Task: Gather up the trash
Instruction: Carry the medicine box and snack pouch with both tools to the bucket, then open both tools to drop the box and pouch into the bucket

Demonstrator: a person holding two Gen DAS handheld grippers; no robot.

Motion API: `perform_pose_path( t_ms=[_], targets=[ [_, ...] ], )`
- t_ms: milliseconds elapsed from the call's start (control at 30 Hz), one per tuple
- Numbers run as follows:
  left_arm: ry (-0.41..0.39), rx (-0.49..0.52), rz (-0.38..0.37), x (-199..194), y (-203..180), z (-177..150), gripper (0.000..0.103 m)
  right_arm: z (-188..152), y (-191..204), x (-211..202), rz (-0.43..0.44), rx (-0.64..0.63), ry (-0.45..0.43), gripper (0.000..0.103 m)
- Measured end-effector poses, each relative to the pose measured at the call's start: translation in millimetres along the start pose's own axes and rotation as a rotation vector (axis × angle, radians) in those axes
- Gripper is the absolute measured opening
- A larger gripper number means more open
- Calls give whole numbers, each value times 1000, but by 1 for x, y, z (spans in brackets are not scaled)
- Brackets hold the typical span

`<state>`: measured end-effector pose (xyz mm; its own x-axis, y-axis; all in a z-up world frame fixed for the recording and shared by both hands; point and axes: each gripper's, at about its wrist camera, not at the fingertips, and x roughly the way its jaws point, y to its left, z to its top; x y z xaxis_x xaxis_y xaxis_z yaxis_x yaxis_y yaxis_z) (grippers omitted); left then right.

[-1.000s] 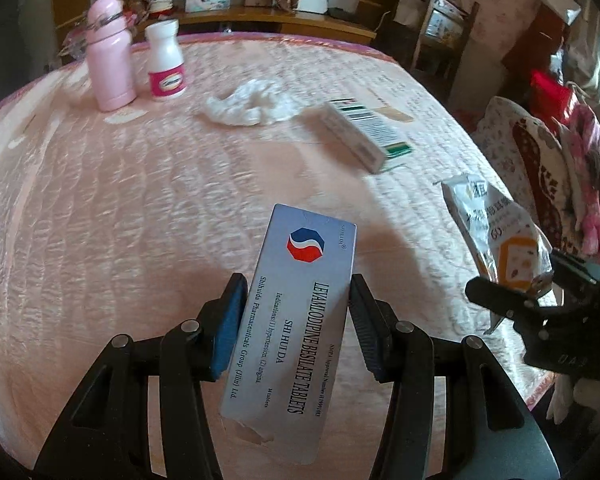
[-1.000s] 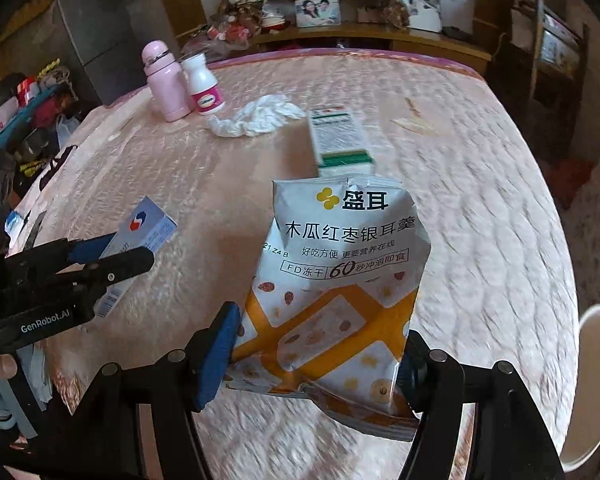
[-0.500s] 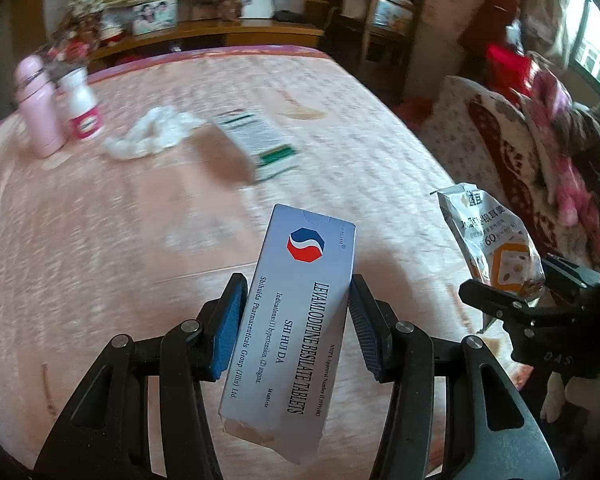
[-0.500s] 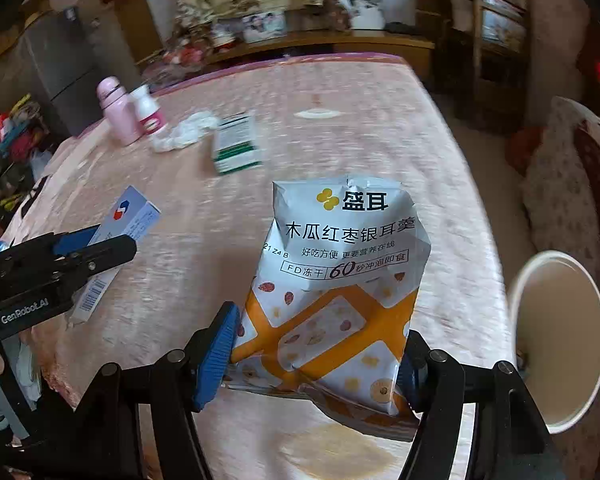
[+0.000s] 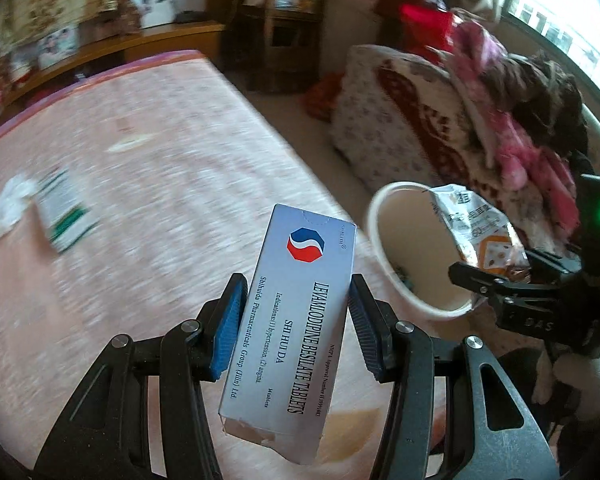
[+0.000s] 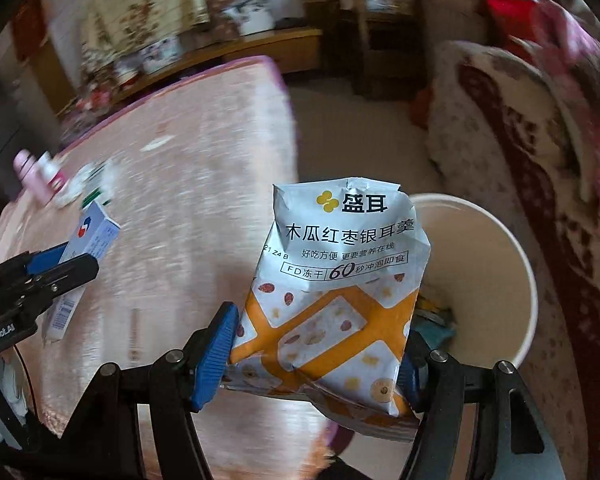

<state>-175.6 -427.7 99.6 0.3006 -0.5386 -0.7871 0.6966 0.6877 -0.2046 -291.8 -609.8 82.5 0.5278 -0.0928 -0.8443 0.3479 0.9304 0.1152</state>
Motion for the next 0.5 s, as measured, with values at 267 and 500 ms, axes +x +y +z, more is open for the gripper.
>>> perform_pose_path(
  t_ms=[267,500],
  targets=[
    [52,40,-122,51,-60,35,50,5,-68,4,-71,114,35,67],
    [107,41,-212,92,-95,55,50,13,-109,13,-110,176,45,68]
  ],
)
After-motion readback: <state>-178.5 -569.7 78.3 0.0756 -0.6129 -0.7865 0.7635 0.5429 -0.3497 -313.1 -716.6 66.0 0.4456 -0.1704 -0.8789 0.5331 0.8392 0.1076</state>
